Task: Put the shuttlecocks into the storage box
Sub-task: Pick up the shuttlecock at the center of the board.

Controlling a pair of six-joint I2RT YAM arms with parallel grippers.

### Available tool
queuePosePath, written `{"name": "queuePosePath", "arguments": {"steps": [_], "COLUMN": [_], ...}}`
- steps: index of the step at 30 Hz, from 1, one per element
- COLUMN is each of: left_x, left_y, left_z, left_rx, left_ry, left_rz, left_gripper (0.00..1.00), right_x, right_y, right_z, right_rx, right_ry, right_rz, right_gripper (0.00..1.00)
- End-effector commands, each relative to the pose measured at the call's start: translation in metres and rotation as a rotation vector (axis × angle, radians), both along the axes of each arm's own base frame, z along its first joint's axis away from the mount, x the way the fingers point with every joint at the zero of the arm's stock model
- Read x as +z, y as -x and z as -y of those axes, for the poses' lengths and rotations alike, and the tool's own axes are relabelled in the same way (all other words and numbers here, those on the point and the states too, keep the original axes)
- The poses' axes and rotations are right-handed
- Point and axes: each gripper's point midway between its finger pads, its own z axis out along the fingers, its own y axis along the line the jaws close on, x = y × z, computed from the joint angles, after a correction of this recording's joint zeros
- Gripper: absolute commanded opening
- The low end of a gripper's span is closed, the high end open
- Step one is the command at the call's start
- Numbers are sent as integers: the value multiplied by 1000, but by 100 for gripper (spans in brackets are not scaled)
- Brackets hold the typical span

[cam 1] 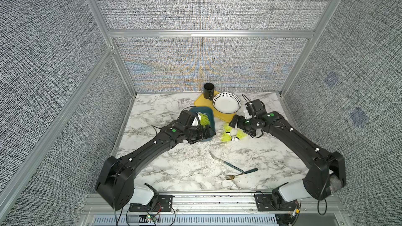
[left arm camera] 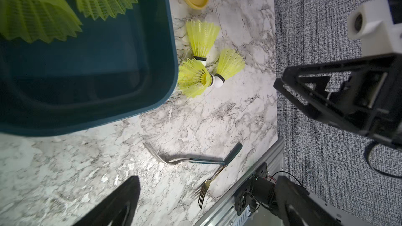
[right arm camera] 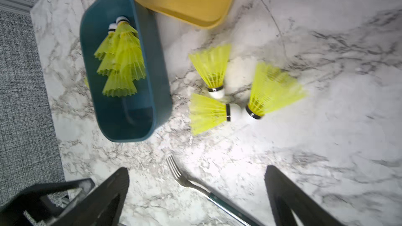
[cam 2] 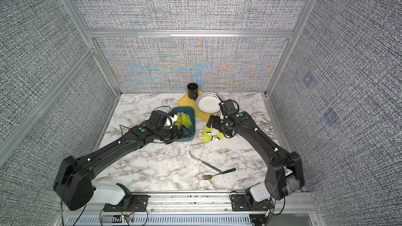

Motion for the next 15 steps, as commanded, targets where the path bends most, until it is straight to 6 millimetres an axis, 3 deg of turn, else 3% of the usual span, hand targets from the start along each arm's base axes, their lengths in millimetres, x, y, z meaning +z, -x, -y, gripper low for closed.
{"name": "queuePosePath", "arguments": {"steps": [1,8,15], "left_x": [0,-21,-43], "left_y": [-9,-21,-25], "left_z": [23,72,89], "left_rx": [-20,-80,-73], "left_ry": [11,-14,-94], "left_rz": [20,-9,-24], "left_gripper": [100,99,94], "right_x": [-5,-11,-9], "right_y": [20,39,46], "right_z": [21,40,53], "right_rx": [13,-36,-60], "right_ry": [15,-19,-34], "right_rz": [-28,-43,-26], "right_gripper": [99,99,99]}}
